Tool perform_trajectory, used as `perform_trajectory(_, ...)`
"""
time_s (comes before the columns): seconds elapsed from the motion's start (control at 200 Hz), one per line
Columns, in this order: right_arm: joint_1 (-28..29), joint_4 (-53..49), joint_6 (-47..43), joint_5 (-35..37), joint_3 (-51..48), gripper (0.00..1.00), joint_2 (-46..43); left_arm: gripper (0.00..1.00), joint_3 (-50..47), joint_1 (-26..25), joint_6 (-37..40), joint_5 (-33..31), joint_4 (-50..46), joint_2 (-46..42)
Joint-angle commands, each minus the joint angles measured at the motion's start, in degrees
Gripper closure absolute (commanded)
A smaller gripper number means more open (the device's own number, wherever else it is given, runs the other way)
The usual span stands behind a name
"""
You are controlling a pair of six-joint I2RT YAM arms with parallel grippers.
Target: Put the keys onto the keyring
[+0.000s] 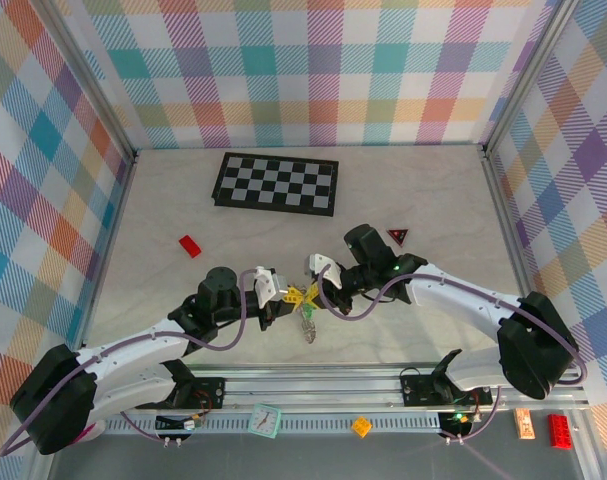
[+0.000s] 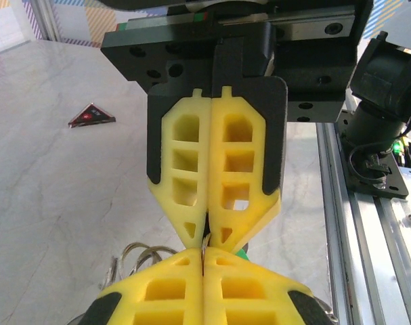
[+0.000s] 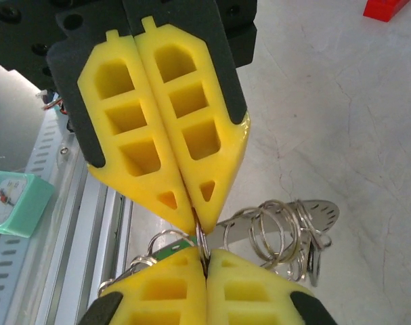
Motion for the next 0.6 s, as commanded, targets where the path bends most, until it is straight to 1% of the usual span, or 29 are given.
perform_trajectory(0.0,-0.4,1.4,-1.0,-3.3,-0.2,1.0,-1.1,1.0,-0.4,-0.2,-0.5,0.5,3.6,-1.2)
perform_trajectory(0.07,-0.4,0.1,-2.1,-3.5,0.5,1.0,-1.5,1.0,0.2,-0.2,-0.3,-0.5,1.9,-1.4)
perform_trajectory(0.125,-0.4,-1.6,-3.1,-3.5,1.4,1.0,-1.7,0.89,0.8,-0.2,0.2,-1.3,-0.1,-1.7)
perform_trajectory(0.23,-0.2,-7.4,-6.0,-1.7,4.3,1.0,-1.5,0.82,3.0,-0.2,2.6,-1.6,-6.3,-2.2)
perform_trajectory(0.37,0.8,-14.8,-10.0,2.1,7.9,1.0,-0.9,0.8,6.3,-0.2,5.9,-1.8,-13.5,-1.9)
perform_trajectory(0.595,3.2,-21.5,-13.4,7.6,12.8,1.0,0.5,0.79,8.8,-0.1,7.5,-0.5,-15.9,-0.4)
